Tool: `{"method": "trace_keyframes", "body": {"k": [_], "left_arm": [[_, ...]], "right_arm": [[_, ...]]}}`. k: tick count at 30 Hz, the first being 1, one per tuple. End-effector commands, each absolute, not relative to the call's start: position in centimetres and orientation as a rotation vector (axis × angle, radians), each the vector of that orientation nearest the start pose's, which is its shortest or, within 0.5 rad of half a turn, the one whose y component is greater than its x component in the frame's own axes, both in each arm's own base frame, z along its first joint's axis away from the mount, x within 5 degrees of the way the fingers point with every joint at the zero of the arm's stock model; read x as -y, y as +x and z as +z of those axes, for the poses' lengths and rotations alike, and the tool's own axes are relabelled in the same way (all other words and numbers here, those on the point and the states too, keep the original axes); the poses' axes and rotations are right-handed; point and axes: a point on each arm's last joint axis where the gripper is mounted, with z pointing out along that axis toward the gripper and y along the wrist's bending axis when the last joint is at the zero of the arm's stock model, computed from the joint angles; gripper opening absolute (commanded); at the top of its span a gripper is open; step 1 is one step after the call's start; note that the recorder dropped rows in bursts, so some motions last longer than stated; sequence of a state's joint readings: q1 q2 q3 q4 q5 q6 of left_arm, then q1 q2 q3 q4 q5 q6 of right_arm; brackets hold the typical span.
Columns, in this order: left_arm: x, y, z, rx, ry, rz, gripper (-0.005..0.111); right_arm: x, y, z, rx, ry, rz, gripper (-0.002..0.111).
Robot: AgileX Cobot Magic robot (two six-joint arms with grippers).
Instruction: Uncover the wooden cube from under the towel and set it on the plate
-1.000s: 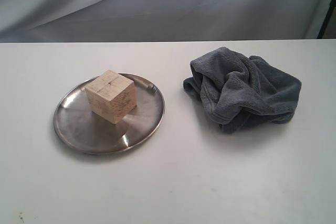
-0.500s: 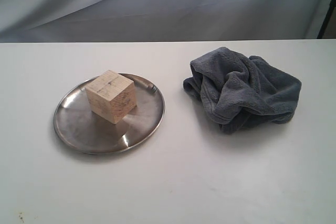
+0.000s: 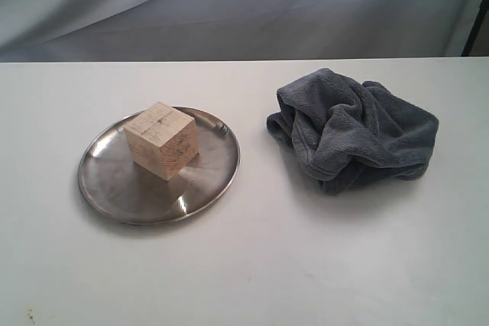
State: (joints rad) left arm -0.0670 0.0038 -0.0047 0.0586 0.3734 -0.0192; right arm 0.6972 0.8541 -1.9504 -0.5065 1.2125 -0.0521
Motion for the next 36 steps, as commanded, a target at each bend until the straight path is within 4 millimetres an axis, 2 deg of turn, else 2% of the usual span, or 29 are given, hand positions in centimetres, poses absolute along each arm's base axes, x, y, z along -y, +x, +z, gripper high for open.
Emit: {"method": "trace_keyframes", "body": {"k": [1, 4, 9, 13, 16, 19, 23, 30, 36], "left_arm": [[0.2, 5.3, 18.1, -1.843, 0.076, -0.010, 0.000], [0.2, 5.3, 18.1, -1.843, 0.076, -0.010, 0.000], [0.2, 5.3, 18.1, -1.843, 0.076, -0.010, 0.000], [0.2, 5.3, 18.1, -1.843, 0.076, -0.010, 0.000], [0.2, 5.3, 18.1, -1.843, 0.076, -0.010, 0.000], [0.2, 5.3, 18.1, -1.843, 0.076, -0.010, 0.000], [0.2, 5.3, 18.1, -1.843, 0.076, -0.010, 0.000], [0.2, 5.3, 18.1, -1.843, 0.076, -0.010, 0.000], [0.2, 5.3, 18.1, -1.843, 0.076, -0.010, 0.000]], "right_arm": [[3.1, 2.7, 60.6, -1.485, -0.347, -0.003, 0.000], [3.5, 2.7, 60.7, -1.474, -0.373, -0.104, 0.000], [4.7, 1.6, 60.7, -1.445, -0.290, -0.161, 0.000], [4.9, 0.4, 60.7, -1.288, -0.155, -0.188, 0.000], [4.2, -0.5, 59.5, -1.154, -0.130, -0.235, 0.000], [3.0, 0.1, 57.2, -1.084, -0.129, -0.275, 0.000], [1.5, 3.2, 52.8, -1.115, -0.069, -0.235, 0.000], [1.4, 6.6, 45.4, -1.233, 0.123, -0.131, 0.000], [1.6, 6.9, 39.7, -1.308, 0.135, -0.189, 0.000]]}}
